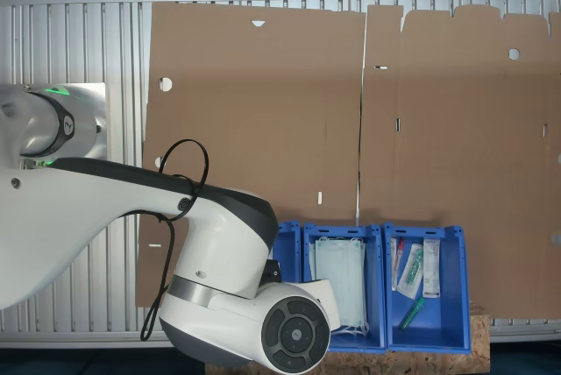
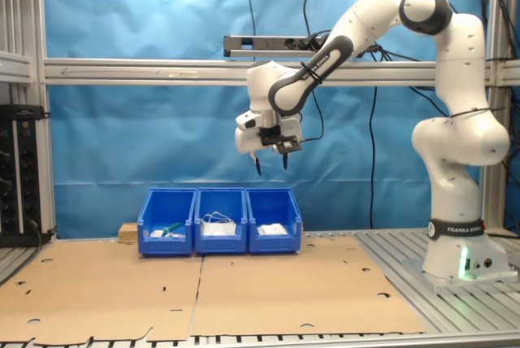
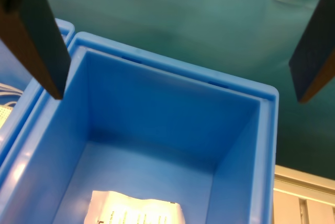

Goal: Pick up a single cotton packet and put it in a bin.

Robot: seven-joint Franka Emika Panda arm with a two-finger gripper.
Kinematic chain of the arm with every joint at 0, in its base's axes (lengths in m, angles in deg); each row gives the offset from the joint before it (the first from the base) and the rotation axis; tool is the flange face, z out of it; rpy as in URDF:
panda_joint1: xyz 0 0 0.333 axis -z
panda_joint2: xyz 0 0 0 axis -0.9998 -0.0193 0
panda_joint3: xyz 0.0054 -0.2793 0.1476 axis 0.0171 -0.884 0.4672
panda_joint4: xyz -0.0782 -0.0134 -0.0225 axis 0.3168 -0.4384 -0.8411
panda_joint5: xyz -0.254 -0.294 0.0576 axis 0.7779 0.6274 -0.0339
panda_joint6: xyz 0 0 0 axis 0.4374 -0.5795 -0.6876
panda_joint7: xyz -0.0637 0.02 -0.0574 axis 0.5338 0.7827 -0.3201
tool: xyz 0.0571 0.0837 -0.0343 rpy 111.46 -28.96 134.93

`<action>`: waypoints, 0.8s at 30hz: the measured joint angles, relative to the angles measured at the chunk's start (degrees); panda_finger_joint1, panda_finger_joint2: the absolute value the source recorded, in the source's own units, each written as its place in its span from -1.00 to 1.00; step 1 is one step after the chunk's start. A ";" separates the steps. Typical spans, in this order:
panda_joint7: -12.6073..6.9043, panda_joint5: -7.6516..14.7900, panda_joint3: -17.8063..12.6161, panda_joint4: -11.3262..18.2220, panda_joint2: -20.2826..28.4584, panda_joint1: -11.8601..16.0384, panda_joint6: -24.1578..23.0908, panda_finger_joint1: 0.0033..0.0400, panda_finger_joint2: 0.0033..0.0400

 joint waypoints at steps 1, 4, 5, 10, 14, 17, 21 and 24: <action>0.00 0.00 0.00 0.00 0.00 0.00 0.00 0.98 0.98; 0.00 0.00 0.00 0.00 0.00 0.00 0.00 0.98 0.98; 0.00 0.00 0.00 0.00 0.00 0.00 0.00 0.98 0.98; -0.01 0.00 0.00 0.00 0.00 0.00 0.00 1.00 1.00; -0.01 0.00 0.00 0.00 0.00 0.00 0.00 1.00 1.00; -0.01 0.00 0.00 0.00 0.00 0.00 0.00 1.00 1.00; -0.01 0.00 0.00 0.00 0.00 0.00 0.00 1.00 1.00; -0.01 0.00 0.00 0.00 0.00 0.00 0.00 1.00 1.00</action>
